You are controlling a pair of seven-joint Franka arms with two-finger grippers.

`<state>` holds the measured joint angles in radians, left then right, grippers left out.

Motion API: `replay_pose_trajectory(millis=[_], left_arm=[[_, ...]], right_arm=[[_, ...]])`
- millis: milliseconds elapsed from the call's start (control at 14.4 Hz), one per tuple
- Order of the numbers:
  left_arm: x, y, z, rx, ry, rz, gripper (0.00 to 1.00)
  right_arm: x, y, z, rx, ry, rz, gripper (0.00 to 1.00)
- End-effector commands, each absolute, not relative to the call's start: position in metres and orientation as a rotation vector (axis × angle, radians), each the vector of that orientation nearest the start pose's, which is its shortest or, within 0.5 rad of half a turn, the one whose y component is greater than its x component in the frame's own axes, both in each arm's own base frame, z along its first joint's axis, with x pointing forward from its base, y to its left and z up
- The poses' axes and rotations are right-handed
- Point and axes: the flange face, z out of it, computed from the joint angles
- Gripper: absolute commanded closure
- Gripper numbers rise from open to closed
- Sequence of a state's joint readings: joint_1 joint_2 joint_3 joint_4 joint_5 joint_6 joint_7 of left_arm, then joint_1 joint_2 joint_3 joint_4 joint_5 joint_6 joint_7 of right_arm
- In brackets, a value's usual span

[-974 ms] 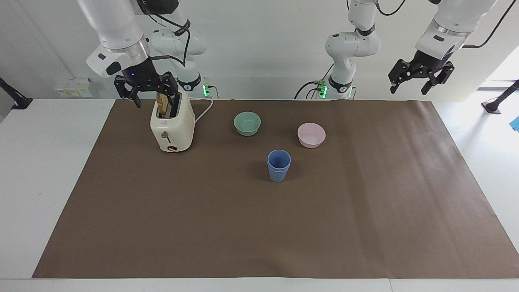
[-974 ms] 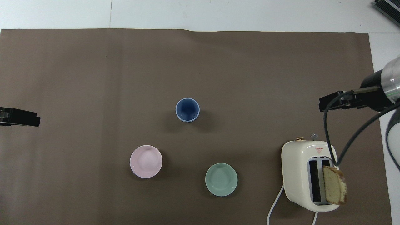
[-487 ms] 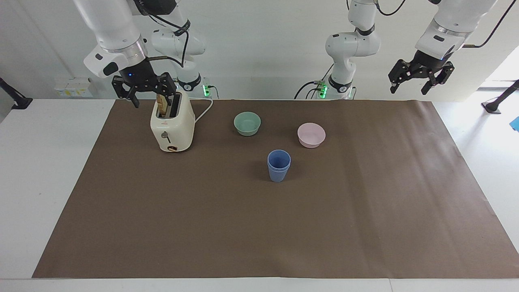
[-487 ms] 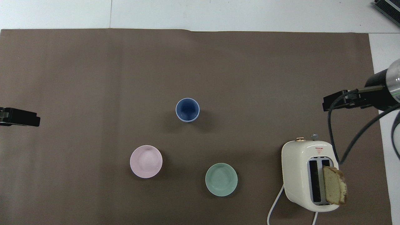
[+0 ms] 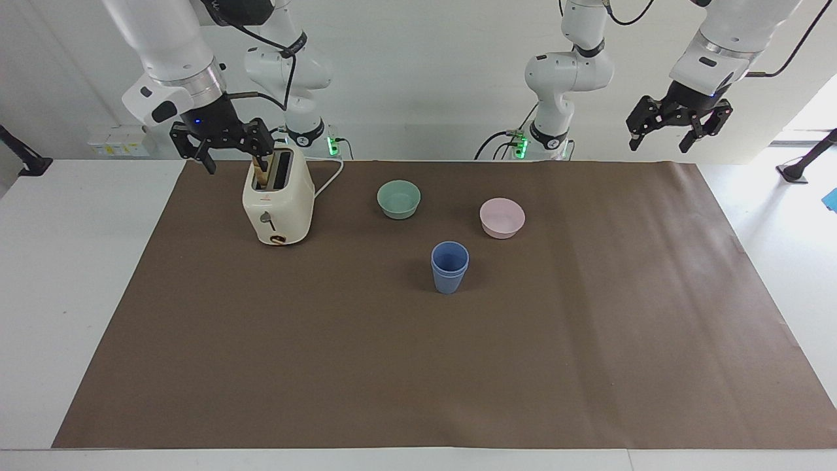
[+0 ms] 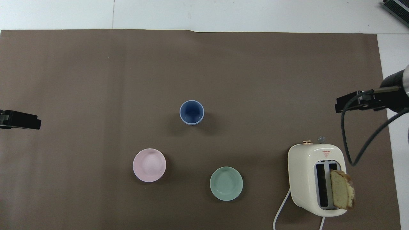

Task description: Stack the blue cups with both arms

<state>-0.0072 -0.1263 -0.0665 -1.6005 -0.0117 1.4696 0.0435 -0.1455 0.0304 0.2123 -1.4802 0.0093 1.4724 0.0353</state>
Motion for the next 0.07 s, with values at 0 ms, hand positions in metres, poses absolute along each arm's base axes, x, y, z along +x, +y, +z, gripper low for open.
replay_pose_trajectory(millis=[0], left_arm=[[0.498,-0.0381,0.6728,-3.12,0.19,0.017,0.0]], right_arm=[[0.5503,0.0326,0.6413,-3.111,-0.062,0.039,0.0]])
